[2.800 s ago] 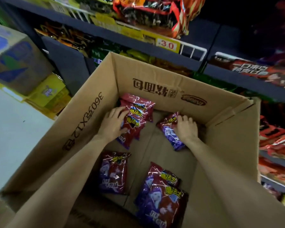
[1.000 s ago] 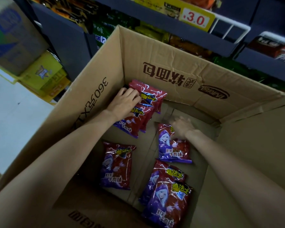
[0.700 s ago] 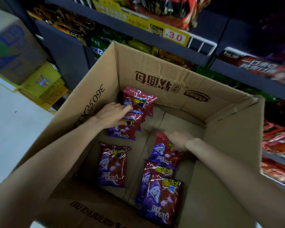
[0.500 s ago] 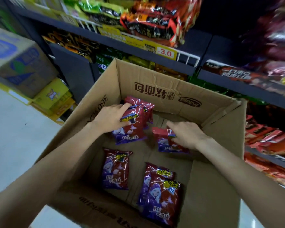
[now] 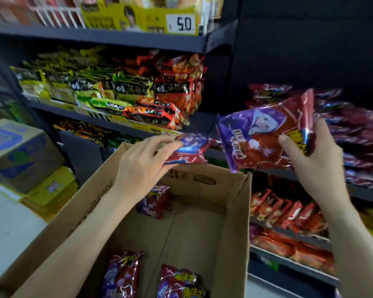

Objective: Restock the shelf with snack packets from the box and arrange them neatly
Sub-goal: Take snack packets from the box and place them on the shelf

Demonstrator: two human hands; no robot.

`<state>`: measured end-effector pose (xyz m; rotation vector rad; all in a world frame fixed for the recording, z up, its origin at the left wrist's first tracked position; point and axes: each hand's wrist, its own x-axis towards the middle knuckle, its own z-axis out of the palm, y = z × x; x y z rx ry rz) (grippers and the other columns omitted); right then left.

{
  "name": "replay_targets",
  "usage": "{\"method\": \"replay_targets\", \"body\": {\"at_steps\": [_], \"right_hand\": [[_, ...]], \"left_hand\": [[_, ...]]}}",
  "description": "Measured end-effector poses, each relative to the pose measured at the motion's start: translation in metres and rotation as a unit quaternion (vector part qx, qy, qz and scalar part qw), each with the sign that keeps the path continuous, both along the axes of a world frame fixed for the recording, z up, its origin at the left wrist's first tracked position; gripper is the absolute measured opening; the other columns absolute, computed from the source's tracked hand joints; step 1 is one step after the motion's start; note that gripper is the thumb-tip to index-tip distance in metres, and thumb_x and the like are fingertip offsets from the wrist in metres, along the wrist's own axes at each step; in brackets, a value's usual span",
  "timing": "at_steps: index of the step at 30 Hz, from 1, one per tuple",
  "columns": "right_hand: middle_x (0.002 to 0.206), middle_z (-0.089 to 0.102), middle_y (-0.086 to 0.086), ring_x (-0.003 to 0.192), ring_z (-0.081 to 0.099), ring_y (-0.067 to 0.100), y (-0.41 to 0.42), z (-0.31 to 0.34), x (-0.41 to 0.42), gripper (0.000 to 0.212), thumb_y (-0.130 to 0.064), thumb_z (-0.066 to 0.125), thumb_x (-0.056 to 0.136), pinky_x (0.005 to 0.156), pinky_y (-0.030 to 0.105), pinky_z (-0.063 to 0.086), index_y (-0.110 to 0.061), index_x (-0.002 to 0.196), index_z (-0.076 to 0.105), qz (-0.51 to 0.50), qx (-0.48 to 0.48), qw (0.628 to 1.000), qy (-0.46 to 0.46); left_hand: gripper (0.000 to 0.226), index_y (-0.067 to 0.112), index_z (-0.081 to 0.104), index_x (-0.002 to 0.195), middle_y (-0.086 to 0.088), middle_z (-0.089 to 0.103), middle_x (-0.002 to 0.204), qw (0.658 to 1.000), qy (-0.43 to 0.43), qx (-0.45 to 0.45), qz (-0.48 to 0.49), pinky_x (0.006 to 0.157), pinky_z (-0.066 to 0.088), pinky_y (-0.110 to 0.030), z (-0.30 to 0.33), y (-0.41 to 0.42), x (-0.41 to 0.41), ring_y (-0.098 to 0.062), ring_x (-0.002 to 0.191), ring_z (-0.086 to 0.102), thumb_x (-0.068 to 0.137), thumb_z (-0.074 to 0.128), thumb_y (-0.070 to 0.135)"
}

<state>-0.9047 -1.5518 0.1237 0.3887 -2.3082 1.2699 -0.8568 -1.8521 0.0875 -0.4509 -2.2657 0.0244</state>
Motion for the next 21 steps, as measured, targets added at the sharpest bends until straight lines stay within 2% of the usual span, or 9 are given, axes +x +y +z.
{"method": "replay_targets", "body": {"at_steps": [3,7,10,12,16,19,21], "right_hand": [[0.087,0.052,-0.022,0.071,0.051,-0.022,0.015,0.019,-0.014,0.021,-0.023,0.057,0.093,0.061,-0.001,0.037,-0.019,0.111,0.046,-0.037,-0.104,0.993,0.031],[0.084,0.055,-0.018,0.068,0.053,-0.017,0.015,0.036,-0.054,0.024,-0.025,0.058,0.093,0.060,0.002,0.040,-0.012,0.110,0.048,-0.033,-0.120,0.992,0.034],[0.088,0.059,-0.009,0.076,0.059,0.002,0.001,0.043,-0.090,0.028,-0.026,0.059,0.091,0.069,0.022,0.048,-0.010,0.111,0.047,-0.032,-0.066,0.996,0.053],[0.093,0.061,-0.002,0.083,0.061,0.014,-0.012,0.045,-0.111,0.027,-0.024,0.060,0.090,0.072,0.029,0.047,-0.010,0.110,0.048,-0.025,-0.027,0.996,0.085],[0.099,0.060,0.008,0.083,0.056,0.018,-0.042,0.037,-0.146,0.026,-0.016,0.061,0.088,0.067,0.025,0.037,-0.007,0.110,0.050,-0.018,0.074,0.986,0.145],[0.104,0.058,0.012,0.087,0.058,0.027,-0.065,0.023,-0.162,0.031,-0.014,0.062,0.086,0.065,0.029,0.040,-0.008,0.115,0.050,-0.012,0.197,0.968,0.156],[0.108,0.056,0.013,0.095,0.056,0.032,-0.076,0.014,-0.170,0.037,-0.015,0.062,0.086,0.068,0.035,0.043,-0.010,0.121,0.049,-0.004,0.289,0.949,0.125]], "left_hand": [[0.051,0.015,0.045,0.121,-0.014,0.063,0.115,0.997,0.056,-0.014,-0.044,0.082,0.052,-0.037,0.014,0.026,-0.031,-0.028,0.100,0.064,0.077,0.067,0.030],[0.058,0.017,0.046,0.122,-0.011,0.063,0.114,0.996,0.062,-0.033,-0.049,0.083,0.050,-0.034,0.017,0.049,-0.097,-0.025,0.100,0.063,0.073,0.077,0.022],[0.061,0.020,0.044,0.122,-0.006,0.064,0.113,0.998,0.016,-0.047,-0.046,0.084,0.046,-0.032,0.009,0.061,-0.141,-0.023,0.101,0.062,0.072,0.079,0.019],[0.062,0.021,0.043,0.123,-0.004,0.064,0.113,0.997,-0.004,-0.066,-0.041,0.085,0.045,-0.033,0.001,0.065,-0.159,-0.022,0.101,0.061,0.072,0.079,0.023],[0.057,0.021,0.049,0.123,-0.002,0.063,0.113,0.997,-0.028,-0.070,-0.015,0.090,0.043,-0.038,-0.018,0.061,-0.179,-0.024,0.104,0.058,0.074,0.077,0.028],[0.054,0.021,0.053,0.126,-0.004,0.060,0.118,0.997,-0.053,-0.056,-0.004,0.094,0.042,-0.042,-0.023,0.054,-0.184,-0.025,0.109,0.056,0.077,0.074,0.027],[0.054,0.022,0.052,0.129,-0.005,0.056,0.124,0.994,-0.077,-0.070,-0.013,0.097,0.039,-0.044,-0.026,0.049,-0.183,-0.026,0.116,0.051,0.078,0.072,0.027]]}}
